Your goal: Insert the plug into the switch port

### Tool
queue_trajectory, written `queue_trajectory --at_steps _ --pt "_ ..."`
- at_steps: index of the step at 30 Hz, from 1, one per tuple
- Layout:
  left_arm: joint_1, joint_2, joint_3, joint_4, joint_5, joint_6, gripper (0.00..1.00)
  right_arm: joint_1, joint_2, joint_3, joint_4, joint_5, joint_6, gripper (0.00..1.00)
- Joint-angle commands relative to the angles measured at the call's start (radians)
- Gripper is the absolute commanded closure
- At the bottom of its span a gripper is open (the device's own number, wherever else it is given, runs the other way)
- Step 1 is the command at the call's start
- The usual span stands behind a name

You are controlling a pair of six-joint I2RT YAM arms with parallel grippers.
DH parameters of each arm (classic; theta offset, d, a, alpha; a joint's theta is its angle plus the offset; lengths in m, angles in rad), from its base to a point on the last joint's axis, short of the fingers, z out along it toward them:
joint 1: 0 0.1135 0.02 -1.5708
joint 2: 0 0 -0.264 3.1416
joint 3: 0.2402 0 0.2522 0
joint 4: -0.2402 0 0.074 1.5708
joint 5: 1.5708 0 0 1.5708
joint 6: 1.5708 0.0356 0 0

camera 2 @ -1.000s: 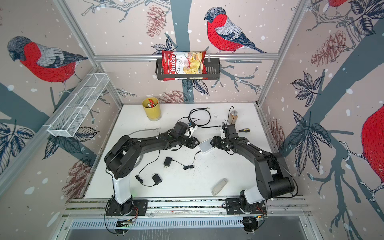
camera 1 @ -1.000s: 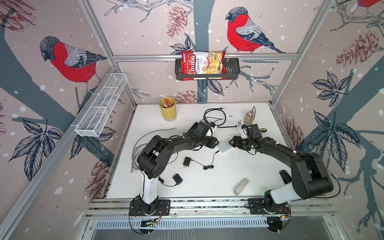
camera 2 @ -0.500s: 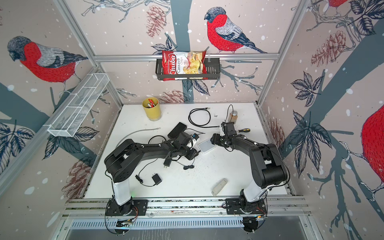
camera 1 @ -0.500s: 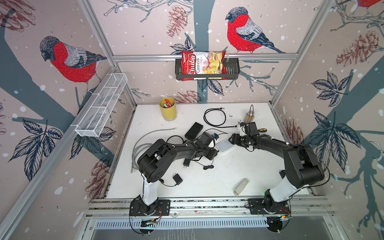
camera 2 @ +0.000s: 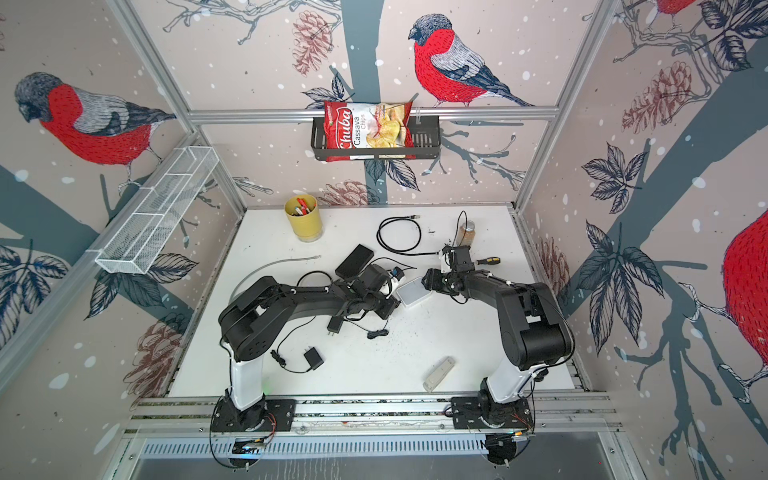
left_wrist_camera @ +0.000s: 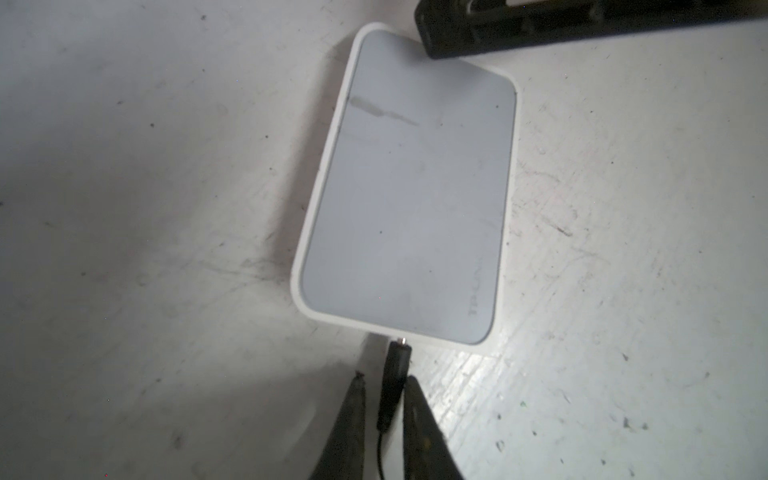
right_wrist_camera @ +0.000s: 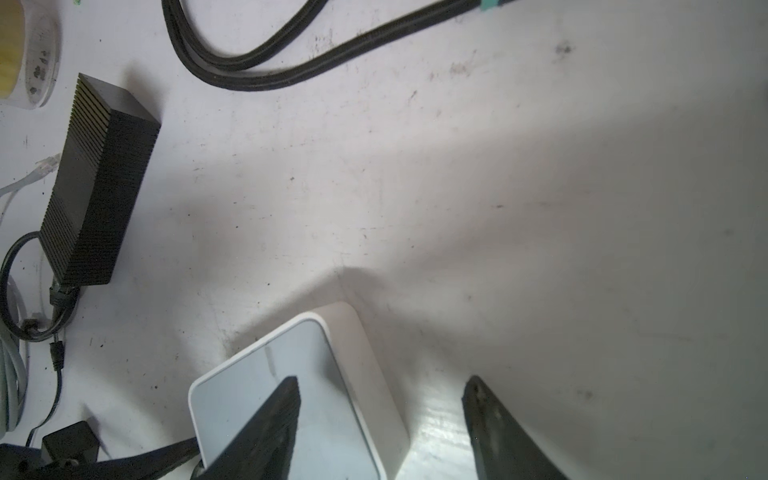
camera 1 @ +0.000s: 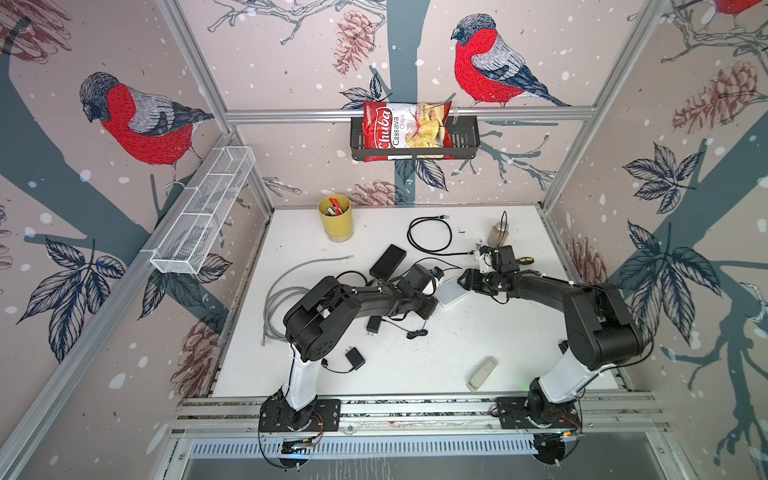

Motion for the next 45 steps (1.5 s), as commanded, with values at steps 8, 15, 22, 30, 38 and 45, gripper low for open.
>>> queue_trajectory --at_steps 8,15,22,30,38,45 --pt "-0.012 0.008 0.031 -0.046 -0.007 0.013 0.95 0.001 0.028 0.002 0.038 -0.049 -0.044 0.37" --pt "-0.013 0.015 0.063 -0.097 0.014 0.037 1.0 0.005 0.035 0.006 0.058 -0.036 -0.049 0.36" --pt "-0.011 -0.013 0.049 -0.141 0.04 0.077 1.0 0.005 0.071 0.054 0.048 -0.01 -0.062 0.35" --pt "-0.006 0.006 0.094 -0.162 0.034 0.042 1.0 0.014 0.102 0.09 0.05 -0.017 -0.101 0.35" --pt "0.001 0.033 0.139 -0.208 0.045 0.024 1.0 0.031 0.148 0.12 0.064 -0.038 -0.123 0.35" --pt "0.002 0.031 0.147 -0.231 0.041 0.015 1.0 0.035 0.166 0.131 0.063 -0.069 -0.142 0.35"
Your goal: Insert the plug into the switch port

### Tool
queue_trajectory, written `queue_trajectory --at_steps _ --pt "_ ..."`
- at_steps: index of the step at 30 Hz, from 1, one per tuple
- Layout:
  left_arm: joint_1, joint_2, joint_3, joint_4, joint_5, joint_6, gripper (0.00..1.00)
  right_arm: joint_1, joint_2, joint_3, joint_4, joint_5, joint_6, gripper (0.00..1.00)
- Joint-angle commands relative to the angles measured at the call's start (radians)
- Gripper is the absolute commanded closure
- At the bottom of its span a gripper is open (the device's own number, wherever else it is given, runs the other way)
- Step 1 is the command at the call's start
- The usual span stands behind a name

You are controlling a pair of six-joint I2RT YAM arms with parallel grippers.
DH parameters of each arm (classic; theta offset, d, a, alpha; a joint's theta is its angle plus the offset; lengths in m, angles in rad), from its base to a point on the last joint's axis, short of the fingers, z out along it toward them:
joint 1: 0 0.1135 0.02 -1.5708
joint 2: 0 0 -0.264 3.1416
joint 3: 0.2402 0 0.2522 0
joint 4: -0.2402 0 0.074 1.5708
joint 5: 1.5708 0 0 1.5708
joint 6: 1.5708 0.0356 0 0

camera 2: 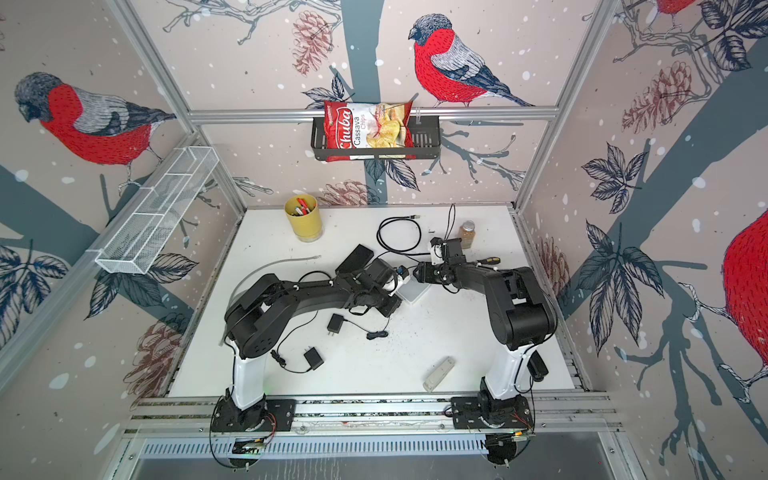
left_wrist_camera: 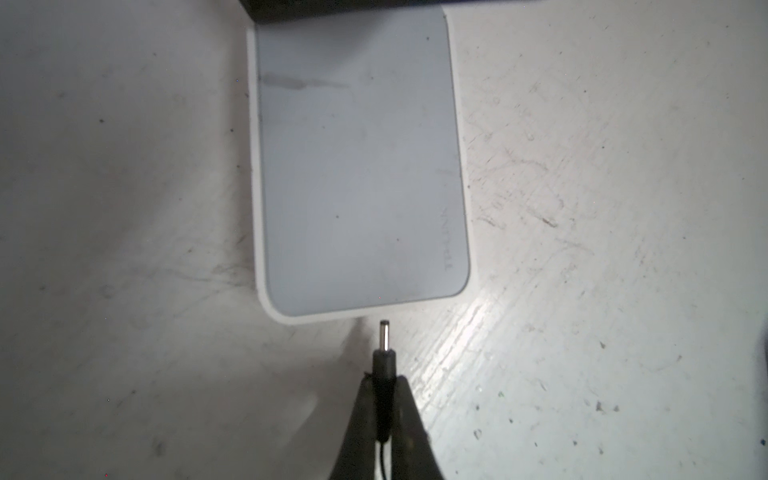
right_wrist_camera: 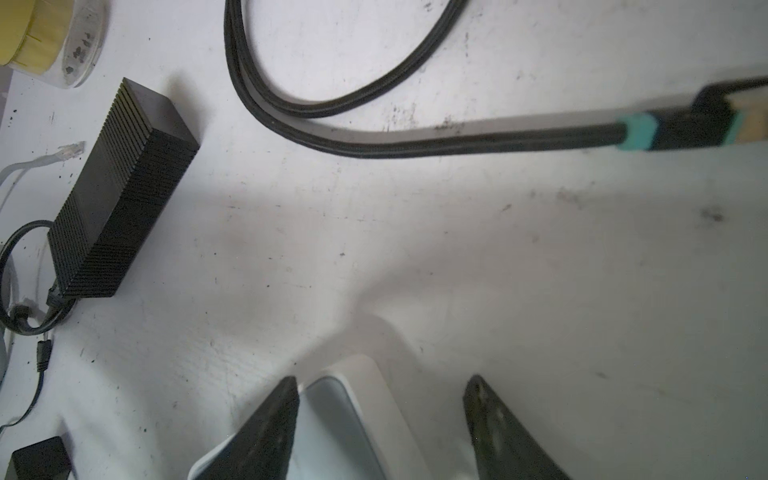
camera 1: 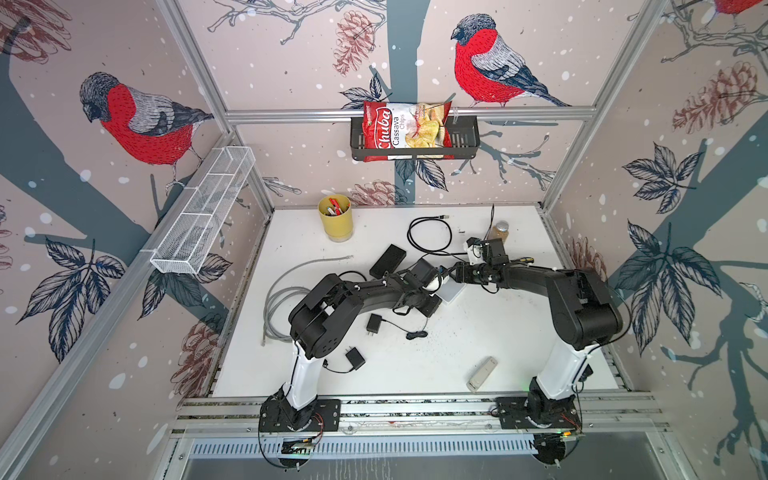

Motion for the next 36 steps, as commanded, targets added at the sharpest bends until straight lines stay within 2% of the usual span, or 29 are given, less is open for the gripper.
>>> queue_trajectory --at_steps 1,36 --pt "0.003 0.001 0.018 -0.027 0.017 -0.011 1.0 0.008 0.01 0.004 -0.02 -0.029 -0.026 0.35" --pt "0.003 0.043 0.065 -0.032 0.001 -0.033 1.0 0.032 0.039 -0.021 -0.056 -0.099 -0.022 0.38"
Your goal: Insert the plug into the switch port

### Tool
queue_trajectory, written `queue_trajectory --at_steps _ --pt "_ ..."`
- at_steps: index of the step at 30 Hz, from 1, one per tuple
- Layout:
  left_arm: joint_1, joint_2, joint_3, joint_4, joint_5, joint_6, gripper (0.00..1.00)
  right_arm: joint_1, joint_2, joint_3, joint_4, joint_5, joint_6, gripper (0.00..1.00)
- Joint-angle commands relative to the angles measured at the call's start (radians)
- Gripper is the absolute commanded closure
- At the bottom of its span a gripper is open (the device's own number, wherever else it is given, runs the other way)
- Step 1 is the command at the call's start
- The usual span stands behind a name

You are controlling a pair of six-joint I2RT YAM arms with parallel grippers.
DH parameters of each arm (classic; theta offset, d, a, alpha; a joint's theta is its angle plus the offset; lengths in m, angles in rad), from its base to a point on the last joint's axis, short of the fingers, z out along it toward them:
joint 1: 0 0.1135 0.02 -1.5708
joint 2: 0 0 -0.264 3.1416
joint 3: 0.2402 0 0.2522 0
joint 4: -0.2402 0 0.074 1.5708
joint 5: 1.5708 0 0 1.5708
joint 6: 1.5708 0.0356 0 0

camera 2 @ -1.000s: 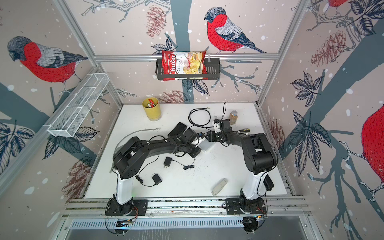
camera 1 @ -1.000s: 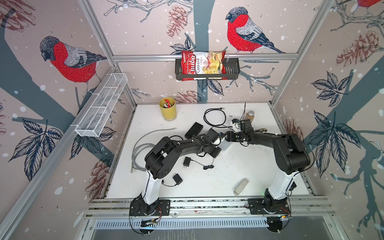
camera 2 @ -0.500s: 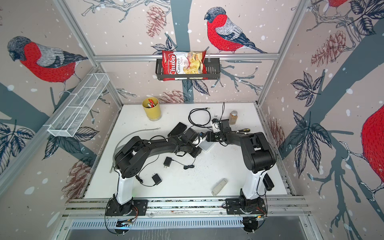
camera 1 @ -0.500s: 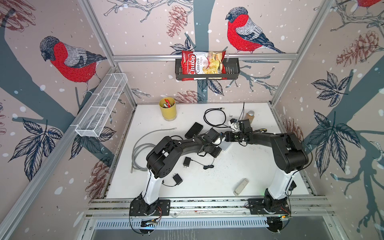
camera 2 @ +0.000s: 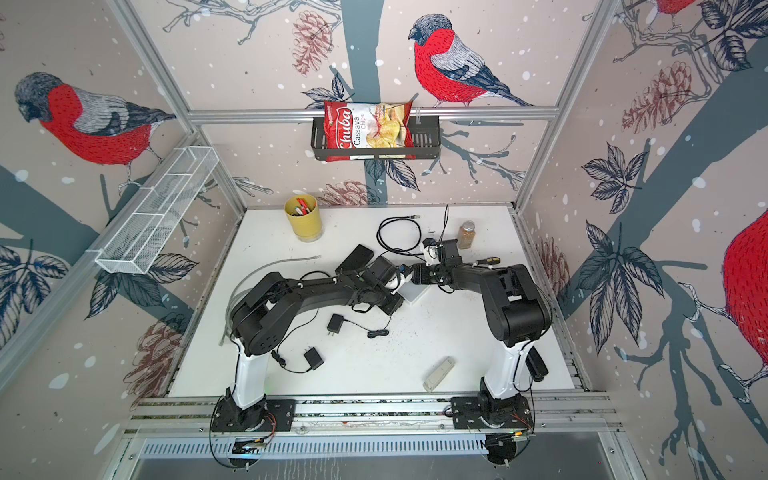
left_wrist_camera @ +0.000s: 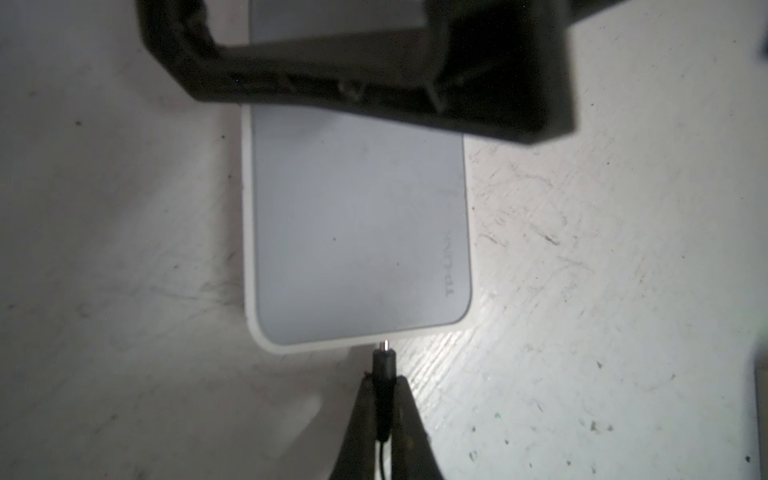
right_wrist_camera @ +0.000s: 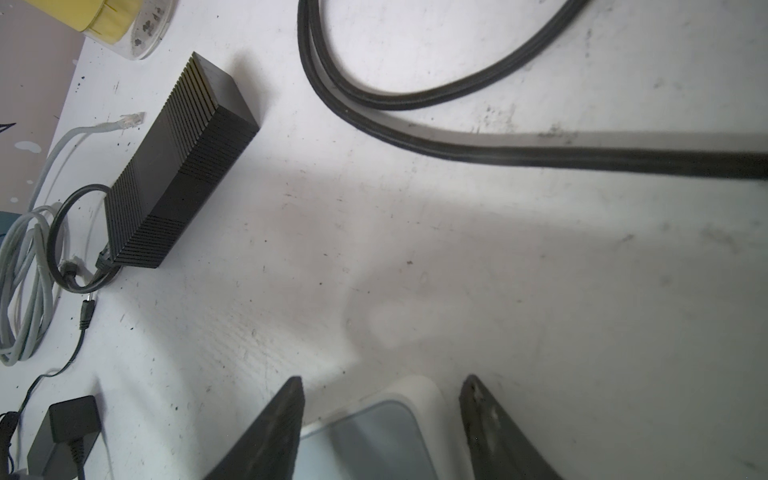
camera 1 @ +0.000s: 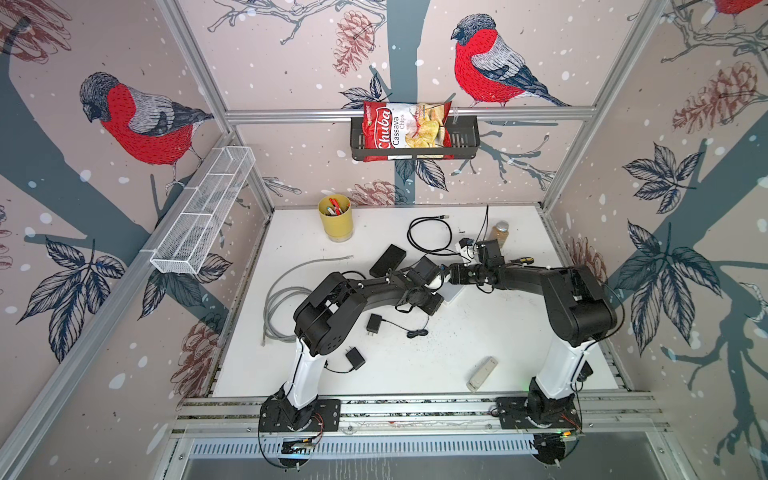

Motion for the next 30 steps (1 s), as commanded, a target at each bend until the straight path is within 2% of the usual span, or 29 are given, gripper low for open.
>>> queue_trajectory --at_steps 1,15,30 --pt "0.003 0.001 0.005 0.008 -0.014 -0.007 1.0 0.007 0.007 -0.013 -0.114 -0.007 0.011 0.39" --pt "0.003 -0.037 -0.032 0.038 -0.024 -0.012 1.0 0.006 0.024 -0.006 -0.119 0.001 0.017 0.39" --pt "0.003 -0.014 -0.019 0.032 -0.008 -0.012 1.0 0.007 0.024 -0.01 -0.116 -0.013 0.02 0.39"
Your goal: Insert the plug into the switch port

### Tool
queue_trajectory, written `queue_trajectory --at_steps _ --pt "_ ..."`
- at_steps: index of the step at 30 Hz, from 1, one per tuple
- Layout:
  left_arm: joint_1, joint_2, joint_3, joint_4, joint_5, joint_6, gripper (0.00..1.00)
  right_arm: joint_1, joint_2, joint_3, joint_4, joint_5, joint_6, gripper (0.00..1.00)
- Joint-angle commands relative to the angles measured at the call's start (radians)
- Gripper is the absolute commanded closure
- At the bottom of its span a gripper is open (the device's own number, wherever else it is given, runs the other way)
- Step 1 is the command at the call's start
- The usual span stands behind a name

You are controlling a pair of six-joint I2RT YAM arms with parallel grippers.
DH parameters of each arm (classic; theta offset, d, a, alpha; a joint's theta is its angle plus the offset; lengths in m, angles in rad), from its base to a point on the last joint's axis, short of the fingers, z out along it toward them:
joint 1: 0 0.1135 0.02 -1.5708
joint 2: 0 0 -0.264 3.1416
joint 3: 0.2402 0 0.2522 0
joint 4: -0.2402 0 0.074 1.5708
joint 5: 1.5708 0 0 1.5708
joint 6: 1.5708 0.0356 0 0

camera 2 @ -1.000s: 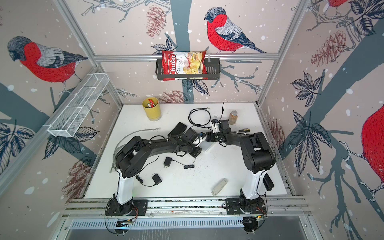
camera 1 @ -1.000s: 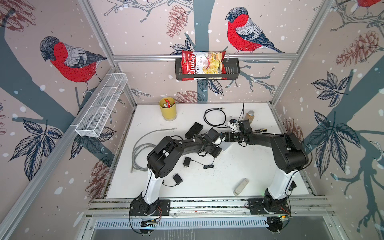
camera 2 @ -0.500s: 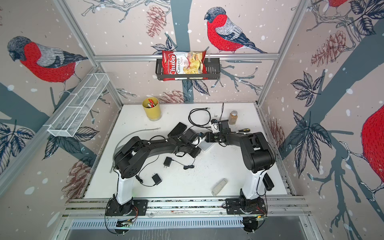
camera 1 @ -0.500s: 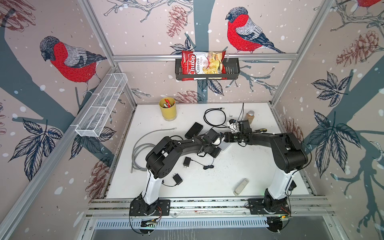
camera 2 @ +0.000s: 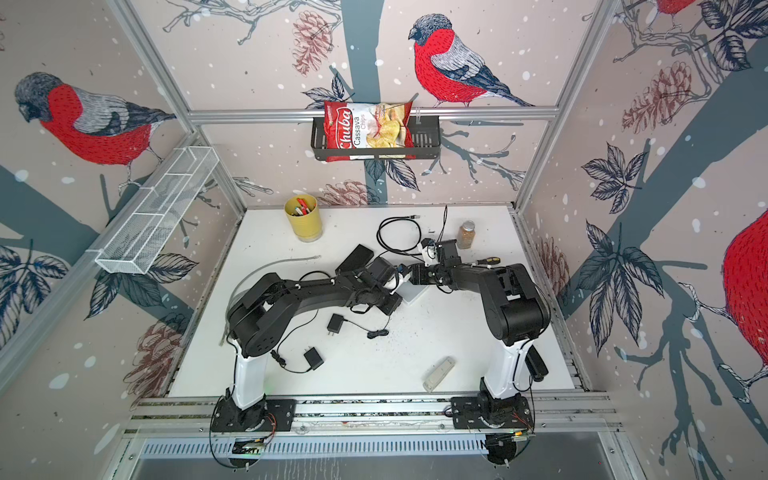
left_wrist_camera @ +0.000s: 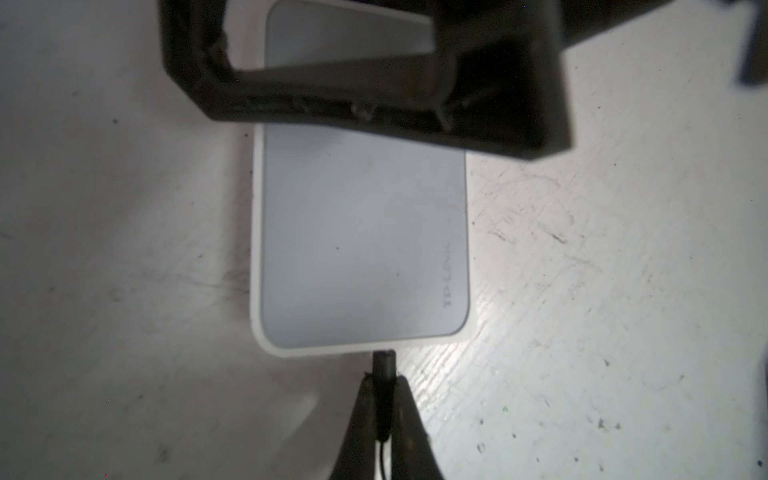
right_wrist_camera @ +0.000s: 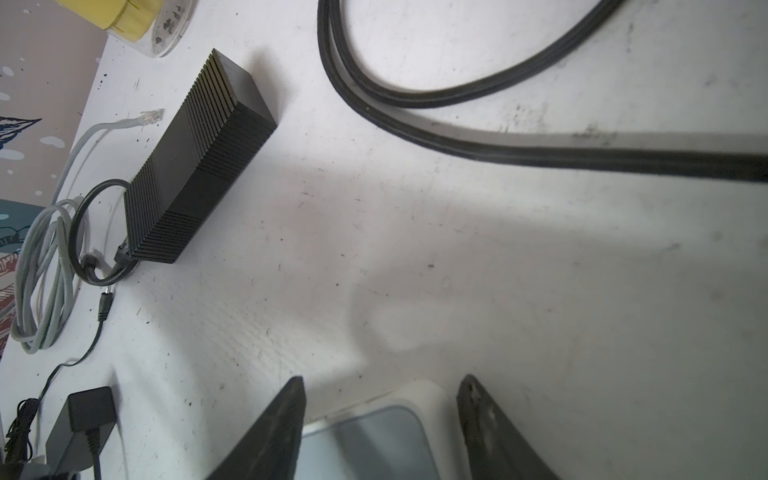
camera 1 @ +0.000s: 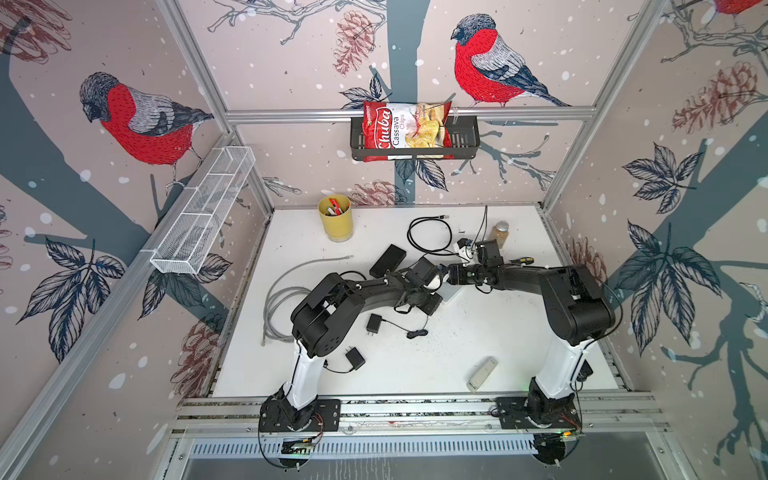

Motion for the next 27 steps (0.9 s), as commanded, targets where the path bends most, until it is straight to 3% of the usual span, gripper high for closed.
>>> queue_trajectory --at_steps 1,27 --pt "0.002 0.008 0.009 0.005 0.016 -0.004 1.0 0.003 0.013 -0.01 -0.131 0.015 0.021 0.39" --pt "0.002 0.02 0.062 0.024 -0.043 -0.009 1.0 0.037 0.002 -0.067 -0.102 -0.056 0.012 0.42"
